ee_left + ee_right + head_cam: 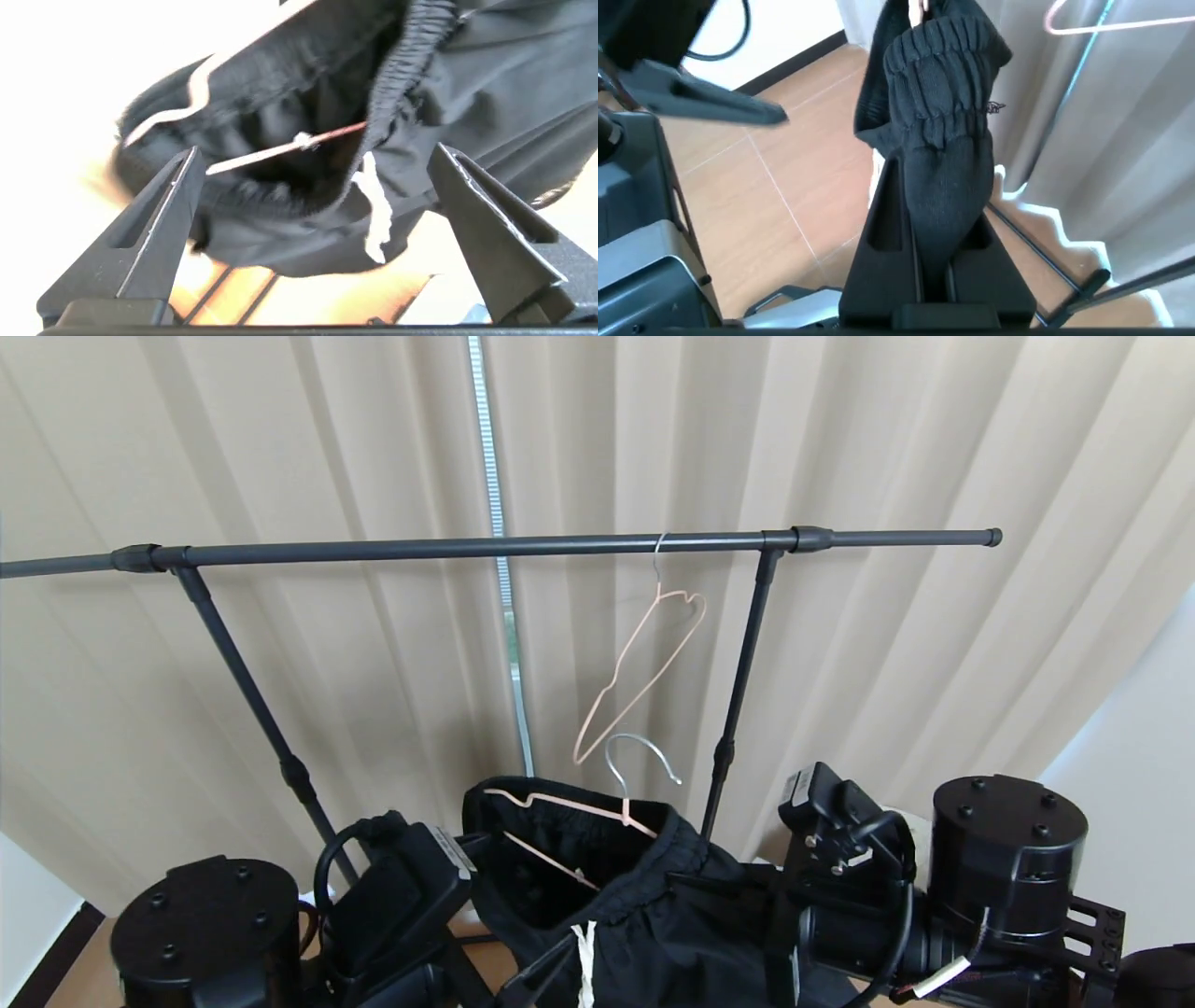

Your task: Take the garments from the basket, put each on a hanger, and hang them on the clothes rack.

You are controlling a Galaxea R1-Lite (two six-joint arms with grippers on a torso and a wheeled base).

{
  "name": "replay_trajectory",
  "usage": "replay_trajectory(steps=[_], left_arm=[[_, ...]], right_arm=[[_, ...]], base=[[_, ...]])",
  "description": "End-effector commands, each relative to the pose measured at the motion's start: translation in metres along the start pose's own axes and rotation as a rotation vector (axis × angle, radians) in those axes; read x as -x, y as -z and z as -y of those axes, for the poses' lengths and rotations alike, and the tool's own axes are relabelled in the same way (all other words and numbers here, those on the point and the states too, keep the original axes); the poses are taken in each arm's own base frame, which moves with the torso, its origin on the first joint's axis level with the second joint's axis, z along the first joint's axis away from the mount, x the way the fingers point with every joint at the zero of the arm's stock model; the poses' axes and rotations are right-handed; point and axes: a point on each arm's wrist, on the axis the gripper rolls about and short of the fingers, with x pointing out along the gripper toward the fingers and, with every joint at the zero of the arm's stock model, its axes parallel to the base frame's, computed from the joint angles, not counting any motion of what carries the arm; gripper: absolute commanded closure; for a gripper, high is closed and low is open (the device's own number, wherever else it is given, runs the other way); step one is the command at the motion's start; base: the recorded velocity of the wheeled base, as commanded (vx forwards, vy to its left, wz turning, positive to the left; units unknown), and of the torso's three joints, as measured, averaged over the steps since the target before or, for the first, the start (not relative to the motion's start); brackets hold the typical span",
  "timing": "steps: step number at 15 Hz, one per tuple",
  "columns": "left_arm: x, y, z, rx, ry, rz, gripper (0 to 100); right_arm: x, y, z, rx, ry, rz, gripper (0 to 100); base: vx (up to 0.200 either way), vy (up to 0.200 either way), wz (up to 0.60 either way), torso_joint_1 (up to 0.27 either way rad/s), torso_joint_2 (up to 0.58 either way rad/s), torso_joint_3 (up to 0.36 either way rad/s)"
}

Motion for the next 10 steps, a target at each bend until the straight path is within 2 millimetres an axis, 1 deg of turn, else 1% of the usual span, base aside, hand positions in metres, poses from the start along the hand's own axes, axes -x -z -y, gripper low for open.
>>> replay_trajectory(steps=[1,2,3,4,5,7,8,9,10], left_arm=[[0.008,-0.006,-0.014,0.011,-0.064,0.047,0],[0.013,-0.01,-0.022,0.012,-0.104,0.073,0],[0.023,-0.014,-0.039,-0.016,-0.179,0.101,0],[0.03,-0.014,-0.055,-0.037,-0.209,0.119,0],[0.035,-0.011,-0.065,-0.043,-0.204,0.125,0],[0.046,-0.008,-0.09,-0.037,-0.137,0.157,0],[0.051,-0.009,-0.106,-0.024,-0.066,0.177,0],[0.054,-0.008,-0.115,-0.014,-0.032,0.18,0],[0.058,-0.008,-0.125,-0.007,0.024,0.199,0]], right_arm=[[0.005,-0.003,0.009,-0.002,0.002,0.026,100],[0.008,-0.005,0.014,0.002,-0.013,0.054,100],[0.013,-0.01,0.024,0.013,-0.05,0.098,100],[0.017,-0.013,0.032,0.018,-0.078,0.114,100],[0.018,-0.016,0.037,0.026,-0.092,0.127,100],[0.021,-0.025,0.048,0.06,-0.139,0.161,100],[0.022,-0.03,0.052,0.076,-0.177,0.176,100],[0.023,-0.028,0.052,0.087,-0.217,0.17,100],[0.028,-0.021,0.055,0.1,-0.266,0.156,100]], base=[[0.0,0.0,0.0,0.0,0.0,0.0],[0.0,0.0,0.0,0.0,0.0,0.0],[0.0,0.0,0.0,0.0,0.0,0.0],[0.0,0.0,0.0,0.0,0.0,0.0],[0.0,0.0,0.0,0.0,0.0,0.0],[0.0,0.0,0.0,0.0,0.0,0.0],[0.0,0.0,0.0,0.0,0.0,0.0],[0.0,0.0,0.0,0.0,0.0,0.0],[0.0,0.0,0.0,0.0,0.0,0.0]])
